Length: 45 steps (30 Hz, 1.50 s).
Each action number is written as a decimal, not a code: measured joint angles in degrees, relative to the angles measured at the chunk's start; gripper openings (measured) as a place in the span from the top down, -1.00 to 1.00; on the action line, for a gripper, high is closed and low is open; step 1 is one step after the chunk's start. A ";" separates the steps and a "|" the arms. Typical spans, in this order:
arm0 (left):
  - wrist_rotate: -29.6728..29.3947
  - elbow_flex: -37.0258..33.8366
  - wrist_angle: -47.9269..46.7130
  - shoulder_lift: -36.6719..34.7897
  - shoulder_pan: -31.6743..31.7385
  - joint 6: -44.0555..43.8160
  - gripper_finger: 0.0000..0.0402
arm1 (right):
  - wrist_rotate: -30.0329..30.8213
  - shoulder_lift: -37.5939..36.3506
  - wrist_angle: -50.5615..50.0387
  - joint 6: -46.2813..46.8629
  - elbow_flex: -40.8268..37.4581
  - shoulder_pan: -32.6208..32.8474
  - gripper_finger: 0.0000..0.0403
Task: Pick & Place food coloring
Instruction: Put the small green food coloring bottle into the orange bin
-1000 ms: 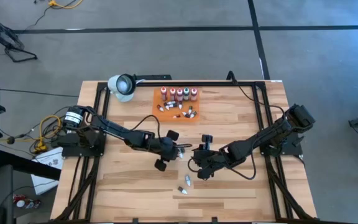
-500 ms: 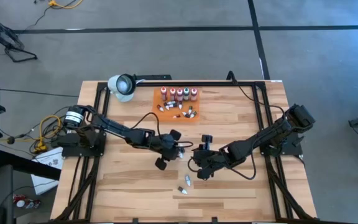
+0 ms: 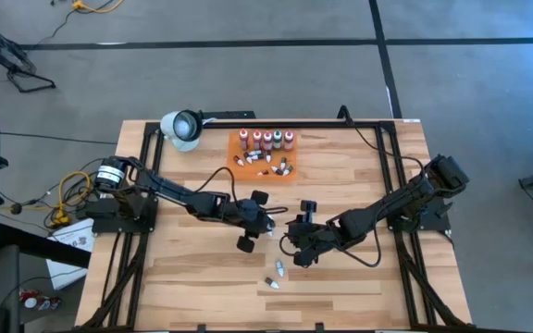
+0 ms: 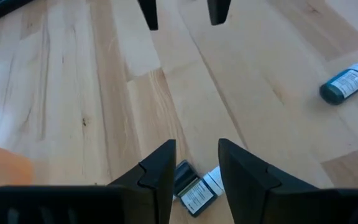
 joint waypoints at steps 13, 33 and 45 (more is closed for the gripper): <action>-0.95 0.00 -0.94 0.00 0.00 -0.91 -0.06 | 0.00 0.00 -0.04 0.50 0.00 0.00 0.40; 9.46 0.02 -0.66 5.52 2.03 3.44 -0.06 | 0.02 0.00 0.86 0.48 0.02 0.00 0.40; 9.59 0.00 -0.31 7.45 2.21 2.28 -0.04 | 0.02 0.00 0.33 0.45 0.04 0.00 0.40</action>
